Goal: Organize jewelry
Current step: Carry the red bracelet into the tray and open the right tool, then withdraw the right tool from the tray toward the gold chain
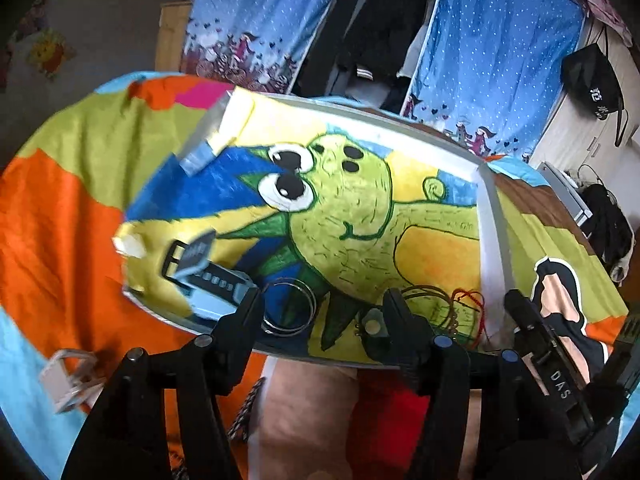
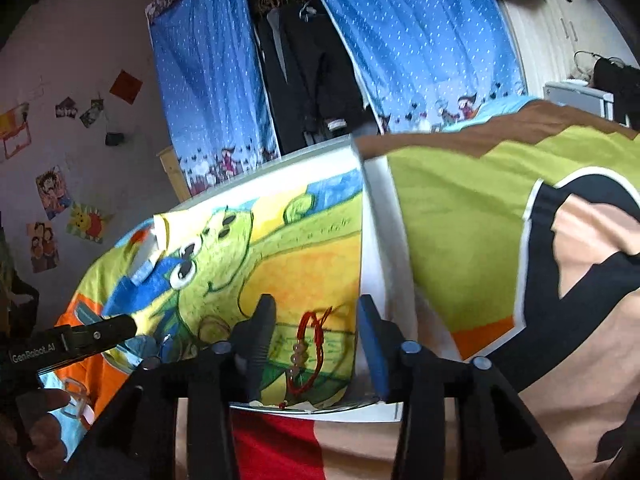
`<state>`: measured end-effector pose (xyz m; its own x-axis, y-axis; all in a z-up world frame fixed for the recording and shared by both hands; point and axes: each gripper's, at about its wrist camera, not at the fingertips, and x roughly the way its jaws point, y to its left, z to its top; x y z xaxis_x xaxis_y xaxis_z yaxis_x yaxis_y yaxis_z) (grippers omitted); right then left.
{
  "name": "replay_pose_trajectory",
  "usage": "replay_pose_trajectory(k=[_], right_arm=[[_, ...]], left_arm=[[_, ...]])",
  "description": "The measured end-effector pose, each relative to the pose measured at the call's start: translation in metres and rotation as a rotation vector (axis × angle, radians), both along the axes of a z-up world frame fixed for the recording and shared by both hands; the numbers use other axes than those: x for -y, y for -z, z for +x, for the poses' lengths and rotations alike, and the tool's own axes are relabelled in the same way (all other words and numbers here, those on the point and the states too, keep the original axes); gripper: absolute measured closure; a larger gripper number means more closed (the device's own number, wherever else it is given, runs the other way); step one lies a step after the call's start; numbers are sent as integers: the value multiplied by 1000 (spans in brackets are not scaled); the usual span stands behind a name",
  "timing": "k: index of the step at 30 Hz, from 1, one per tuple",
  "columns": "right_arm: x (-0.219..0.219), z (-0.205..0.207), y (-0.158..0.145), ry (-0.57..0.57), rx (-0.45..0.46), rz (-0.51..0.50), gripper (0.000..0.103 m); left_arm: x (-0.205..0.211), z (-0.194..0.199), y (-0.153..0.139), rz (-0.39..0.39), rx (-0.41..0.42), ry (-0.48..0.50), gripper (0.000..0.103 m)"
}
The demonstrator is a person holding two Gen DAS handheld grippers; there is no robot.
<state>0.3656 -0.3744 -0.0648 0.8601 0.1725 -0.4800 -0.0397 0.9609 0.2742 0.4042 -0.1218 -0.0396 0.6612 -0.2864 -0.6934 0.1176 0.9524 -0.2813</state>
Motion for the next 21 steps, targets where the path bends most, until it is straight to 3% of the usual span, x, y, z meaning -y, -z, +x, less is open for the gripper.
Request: replay_pose_trajectory(k=[2, 3, 5, 11, 21], right_arm=[[4, -8, -11, 12, 29, 2, 52], [6, -12, -15, 15, 41, 2, 49], [9, -24, -28, 27, 82, -1, 34], [6, -70, -64, -1, 227, -12, 1], [-29, -153, -95, -53, 392, -90, 0]], left_arm=[[-1, -13, -15, 29, 43, -26, 35], [-3, -17, -21, 38, 62, -41, 20], [-7, -33, -37, 43, 121, -77, 10], [-16, -76, -74, 71, 246, -115, 2], [-44, -170, -108, 92, 420, -97, 2]])
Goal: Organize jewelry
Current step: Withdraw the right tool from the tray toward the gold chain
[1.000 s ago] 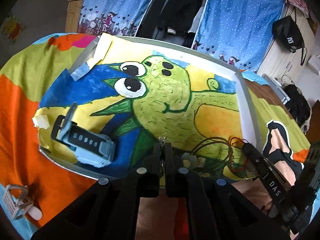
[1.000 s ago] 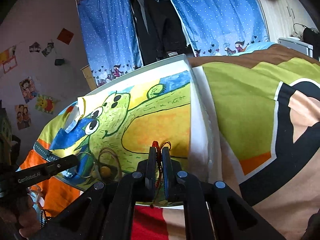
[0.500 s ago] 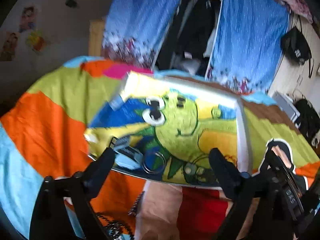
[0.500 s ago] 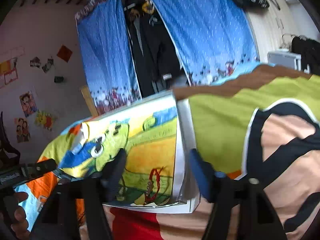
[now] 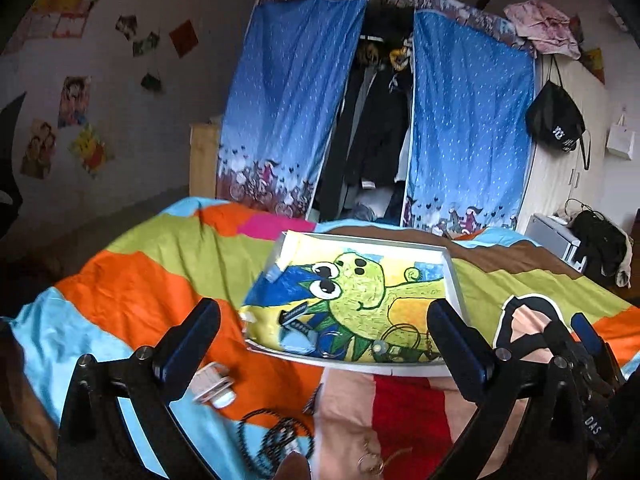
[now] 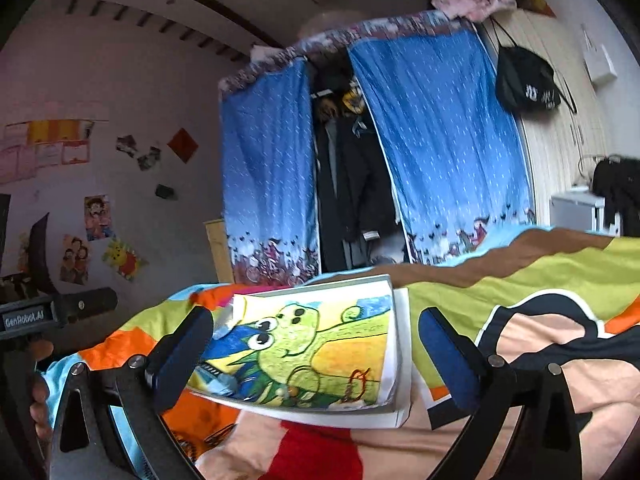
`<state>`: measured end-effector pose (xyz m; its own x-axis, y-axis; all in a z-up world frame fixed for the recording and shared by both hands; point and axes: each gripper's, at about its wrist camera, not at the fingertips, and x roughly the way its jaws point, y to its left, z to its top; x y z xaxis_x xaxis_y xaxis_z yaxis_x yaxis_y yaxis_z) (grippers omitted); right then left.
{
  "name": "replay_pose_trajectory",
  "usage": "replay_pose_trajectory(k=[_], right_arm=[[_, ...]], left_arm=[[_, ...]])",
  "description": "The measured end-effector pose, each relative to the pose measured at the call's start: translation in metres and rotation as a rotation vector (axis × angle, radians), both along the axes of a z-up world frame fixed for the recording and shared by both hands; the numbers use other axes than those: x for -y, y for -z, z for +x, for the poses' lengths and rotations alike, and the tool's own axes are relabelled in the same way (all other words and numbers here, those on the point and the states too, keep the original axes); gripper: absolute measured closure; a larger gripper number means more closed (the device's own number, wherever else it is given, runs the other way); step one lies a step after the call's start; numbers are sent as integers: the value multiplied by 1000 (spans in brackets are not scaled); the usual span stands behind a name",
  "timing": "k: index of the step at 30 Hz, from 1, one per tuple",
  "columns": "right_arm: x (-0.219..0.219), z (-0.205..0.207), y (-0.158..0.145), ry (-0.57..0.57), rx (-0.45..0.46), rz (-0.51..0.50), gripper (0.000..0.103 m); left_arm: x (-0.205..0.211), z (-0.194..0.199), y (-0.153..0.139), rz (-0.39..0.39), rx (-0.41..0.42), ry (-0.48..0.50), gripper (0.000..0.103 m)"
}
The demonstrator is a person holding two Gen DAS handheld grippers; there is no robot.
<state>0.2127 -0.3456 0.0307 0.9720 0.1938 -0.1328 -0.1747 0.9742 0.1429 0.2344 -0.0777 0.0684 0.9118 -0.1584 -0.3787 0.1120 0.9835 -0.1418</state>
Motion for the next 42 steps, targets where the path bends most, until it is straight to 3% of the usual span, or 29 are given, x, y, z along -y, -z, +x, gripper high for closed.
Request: replay_pose_trajectory(k=[9, 21, 25, 28, 34, 42], right_arm=[[-23, -64, 0, 15, 37, -48, 0], [-50, -127, 17, 13, -71, -59, 0], [-56, -138, 23, 16, -123, -59, 0], [-61, -136, 30, 38, -188, -67, 0], [-61, -121, 46, 59, -327, -56, 0], [-57, -101, 65, 19, -470, -13, 0]], left_arm=[[-29, -74, 13, 60, 15, -5, 2], [-60, -137, 60, 61, -102, 20, 2], [-63, -146, 77, 84, -177, 24, 2], [-69, -145, 84, 55, -247, 35, 2], [-81, -139, 92, 45, -313, -37, 2], [-87, -119, 102, 19, -399, -14, 2]])
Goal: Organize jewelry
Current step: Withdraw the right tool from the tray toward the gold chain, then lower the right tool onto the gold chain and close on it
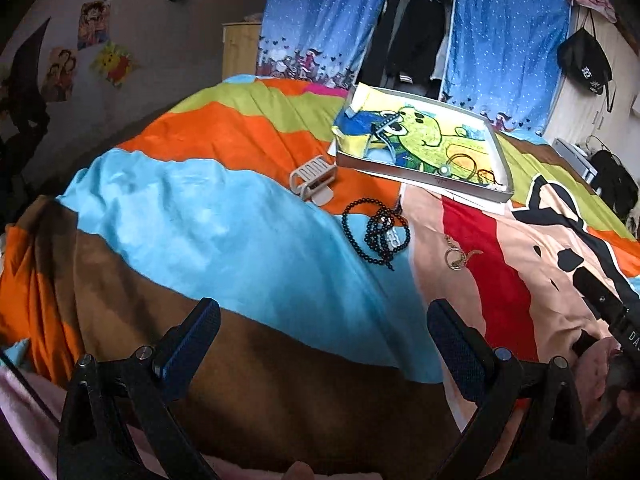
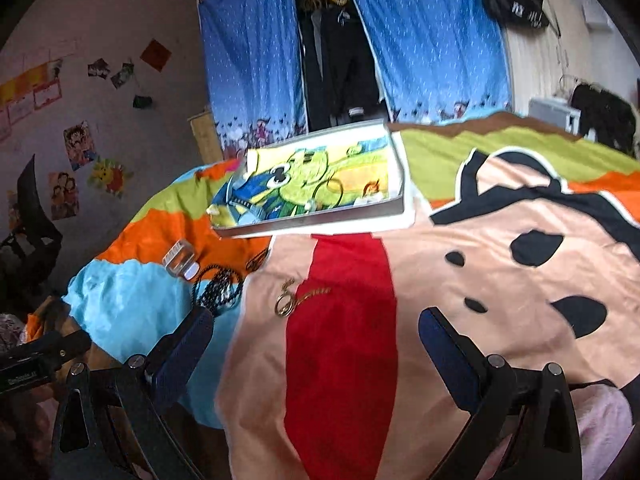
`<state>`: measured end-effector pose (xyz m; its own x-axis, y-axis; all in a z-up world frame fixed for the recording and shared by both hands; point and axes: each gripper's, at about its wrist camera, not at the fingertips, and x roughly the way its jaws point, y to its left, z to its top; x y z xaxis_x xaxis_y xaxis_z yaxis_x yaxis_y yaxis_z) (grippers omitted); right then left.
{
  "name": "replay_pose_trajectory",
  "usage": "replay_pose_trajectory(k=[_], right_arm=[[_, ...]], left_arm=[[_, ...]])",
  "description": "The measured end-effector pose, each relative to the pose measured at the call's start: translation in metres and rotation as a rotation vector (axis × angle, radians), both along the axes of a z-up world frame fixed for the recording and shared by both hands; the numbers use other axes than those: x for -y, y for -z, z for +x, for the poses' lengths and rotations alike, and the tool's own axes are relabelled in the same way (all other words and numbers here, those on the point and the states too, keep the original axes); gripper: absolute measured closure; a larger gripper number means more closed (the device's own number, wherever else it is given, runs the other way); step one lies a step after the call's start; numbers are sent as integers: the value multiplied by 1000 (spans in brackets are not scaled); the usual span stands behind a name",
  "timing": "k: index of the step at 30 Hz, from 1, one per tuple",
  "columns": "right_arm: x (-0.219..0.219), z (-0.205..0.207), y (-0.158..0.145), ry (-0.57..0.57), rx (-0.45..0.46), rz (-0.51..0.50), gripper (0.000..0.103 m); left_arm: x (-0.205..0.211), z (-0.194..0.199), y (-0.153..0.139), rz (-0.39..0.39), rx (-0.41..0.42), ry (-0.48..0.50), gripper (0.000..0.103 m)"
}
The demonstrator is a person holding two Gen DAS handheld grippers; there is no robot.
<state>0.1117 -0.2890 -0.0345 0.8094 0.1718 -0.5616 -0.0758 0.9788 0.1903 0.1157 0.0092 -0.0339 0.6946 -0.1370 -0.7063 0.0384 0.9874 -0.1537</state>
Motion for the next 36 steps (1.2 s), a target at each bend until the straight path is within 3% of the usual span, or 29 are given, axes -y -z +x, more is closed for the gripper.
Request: replay_pose_trajectory(k=[10, 16, 20, 24, 28, 30, 33, 36], right_arm=[[2, 26, 11, -85, -123, 101, 0], [12, 52, 17, -132, -153, 189, 6], [13, 66, 21, -154, -169, 192, 20], [12, 85, 29, -180, -211, 190, 26], [12, 102, 43, -198, -266, 213, 37], [12, 111, 51, -204, -292, 222, 46], [10, 120, 62, -201, -325, 197, 57], [11, 129, 74, -183, -369, 176, 62]], left_arm=[[0, 47, 10, -50, -78, 97, 2], [-5, 77, 12, -156, -84, 141, 3], [4, 94, 11, -80, -50, 171, 3], [12, 109, 22, -61, -51, 209, 4], [20, 123, 35, -32, -68, 259, 22], [23, 132, 43, -39, -93, 280, 43], [25, 144, 55, -57, -147, 301, 62], [26, 150, 63, -69, -176, 303, 65]])
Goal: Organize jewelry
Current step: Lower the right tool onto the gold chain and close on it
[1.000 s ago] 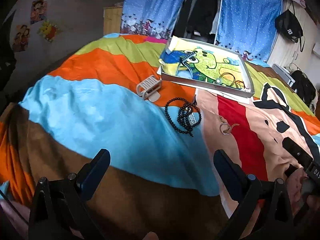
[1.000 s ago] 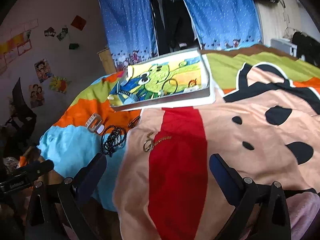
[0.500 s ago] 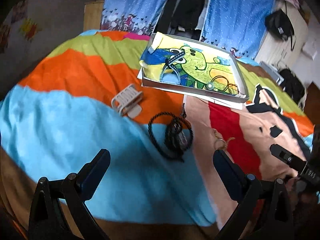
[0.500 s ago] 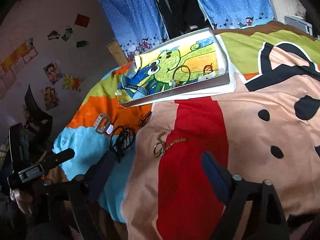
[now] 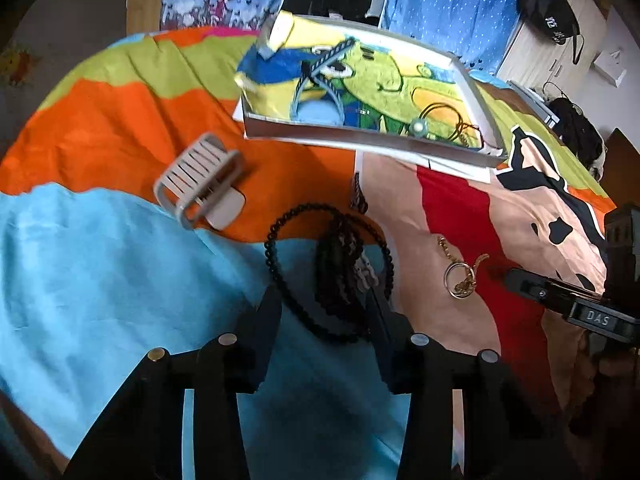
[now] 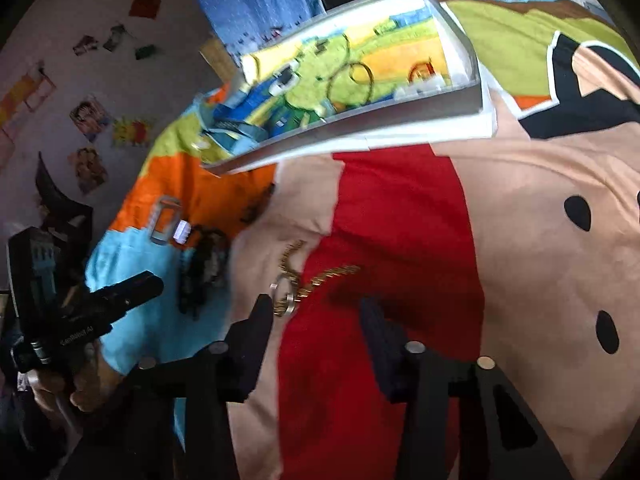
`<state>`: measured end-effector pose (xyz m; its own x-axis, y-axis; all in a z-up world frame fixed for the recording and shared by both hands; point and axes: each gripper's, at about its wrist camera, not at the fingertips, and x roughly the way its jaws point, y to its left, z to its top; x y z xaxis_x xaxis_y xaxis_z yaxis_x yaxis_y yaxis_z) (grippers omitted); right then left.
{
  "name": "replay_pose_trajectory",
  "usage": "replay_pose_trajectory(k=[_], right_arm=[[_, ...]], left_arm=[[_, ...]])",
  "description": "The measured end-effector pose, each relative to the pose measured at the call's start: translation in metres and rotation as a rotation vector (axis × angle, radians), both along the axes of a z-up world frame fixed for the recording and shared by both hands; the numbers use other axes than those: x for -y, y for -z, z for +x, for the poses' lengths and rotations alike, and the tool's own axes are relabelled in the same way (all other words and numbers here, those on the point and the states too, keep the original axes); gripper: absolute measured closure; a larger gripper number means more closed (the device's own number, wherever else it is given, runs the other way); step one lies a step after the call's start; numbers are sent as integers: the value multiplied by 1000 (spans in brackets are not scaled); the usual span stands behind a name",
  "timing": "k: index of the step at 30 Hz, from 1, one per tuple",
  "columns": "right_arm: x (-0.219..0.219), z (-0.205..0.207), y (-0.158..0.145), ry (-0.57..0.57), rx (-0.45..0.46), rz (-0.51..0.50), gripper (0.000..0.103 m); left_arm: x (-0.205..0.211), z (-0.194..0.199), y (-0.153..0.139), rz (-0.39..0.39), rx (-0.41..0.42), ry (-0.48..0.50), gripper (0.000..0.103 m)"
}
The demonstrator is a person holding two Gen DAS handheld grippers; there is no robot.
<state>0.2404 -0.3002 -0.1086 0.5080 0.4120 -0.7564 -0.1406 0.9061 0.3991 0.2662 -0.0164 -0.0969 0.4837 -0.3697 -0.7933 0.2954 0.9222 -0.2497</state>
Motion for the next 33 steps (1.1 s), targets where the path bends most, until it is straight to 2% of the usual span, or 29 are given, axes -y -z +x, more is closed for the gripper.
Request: replay_pose_trajectory(k=[7, 12, 17, 26, 29, 33], right_arm=[[1, 14, 13, 6, -25, -13, 62], [3, 25, 18, 14, -43, 50, 62], [7, 43, 23, 40, -64, 101, 69], [-13, 59, 25, -19, -67, 122, 67], [-26, 60, 22, -59, -44, 65, 67], [-48, 59, 21, -122, -21, -64, 67]], left_arm=[[2, 13, 13, -15, -61, -1, 65], [1, 21, 21, -27, -93, -21, 65], [-2, 26, 22, -52, -102, -29, 65], [-14, 32, 24, -100, -123, -78, 81], [-14, 32, 24, -95, -121, -74, 84], [-9, 31, 25, -74, -116, -59, 92]])
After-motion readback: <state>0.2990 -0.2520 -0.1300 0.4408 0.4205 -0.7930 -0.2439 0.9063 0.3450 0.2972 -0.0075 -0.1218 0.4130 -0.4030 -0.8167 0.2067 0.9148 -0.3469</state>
